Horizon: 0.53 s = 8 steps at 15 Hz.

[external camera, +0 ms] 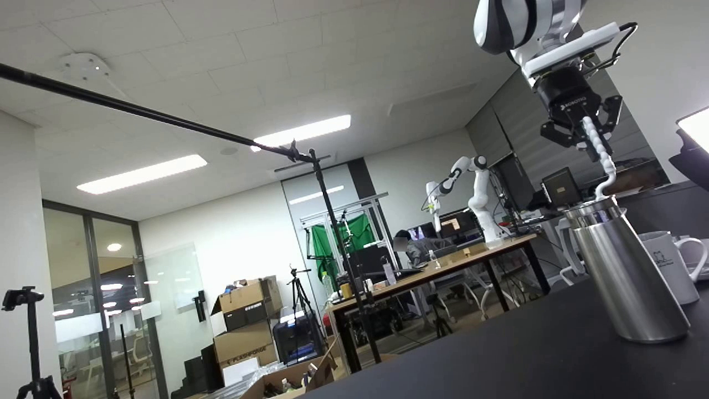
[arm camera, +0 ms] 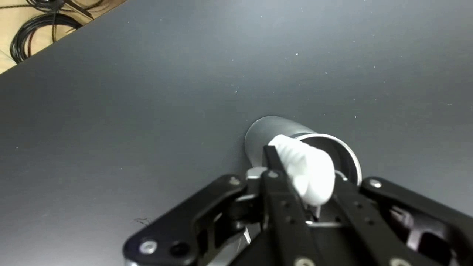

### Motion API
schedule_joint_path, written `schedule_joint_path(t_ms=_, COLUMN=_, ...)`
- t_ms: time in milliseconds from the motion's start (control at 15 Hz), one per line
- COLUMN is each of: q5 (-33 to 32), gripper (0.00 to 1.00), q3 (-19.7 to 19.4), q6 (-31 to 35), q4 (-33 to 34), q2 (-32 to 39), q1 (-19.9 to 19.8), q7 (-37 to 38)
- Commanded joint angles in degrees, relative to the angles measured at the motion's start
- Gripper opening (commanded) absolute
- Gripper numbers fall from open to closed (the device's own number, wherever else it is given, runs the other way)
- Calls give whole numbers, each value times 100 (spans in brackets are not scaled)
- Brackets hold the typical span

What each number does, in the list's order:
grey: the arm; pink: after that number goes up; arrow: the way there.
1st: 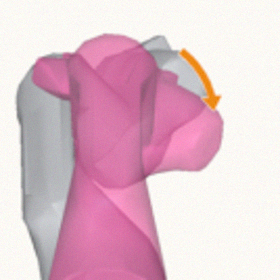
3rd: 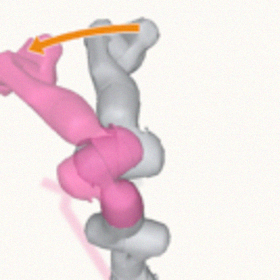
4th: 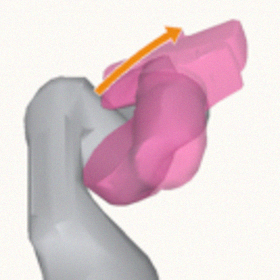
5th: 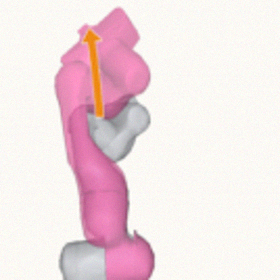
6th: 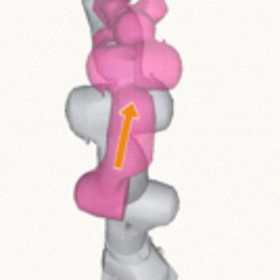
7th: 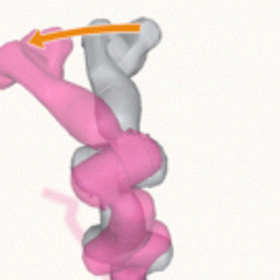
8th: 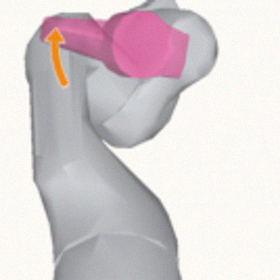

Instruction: Stir the contents in the silver flask.

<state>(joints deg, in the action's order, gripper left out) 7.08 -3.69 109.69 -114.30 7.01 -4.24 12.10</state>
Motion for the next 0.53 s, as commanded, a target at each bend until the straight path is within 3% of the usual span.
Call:
schedule_joint_path(t_ms=0, q5=-23, gripper=4, q3=8, q6=-108, q4=69, q2=-35, q1=57, q7=22)
schedule_joint_path(t_ms=467, q5=-410, gripper=4, q3=162, q6=-569, q4=369, q2=-671, q1=297, q7=248)
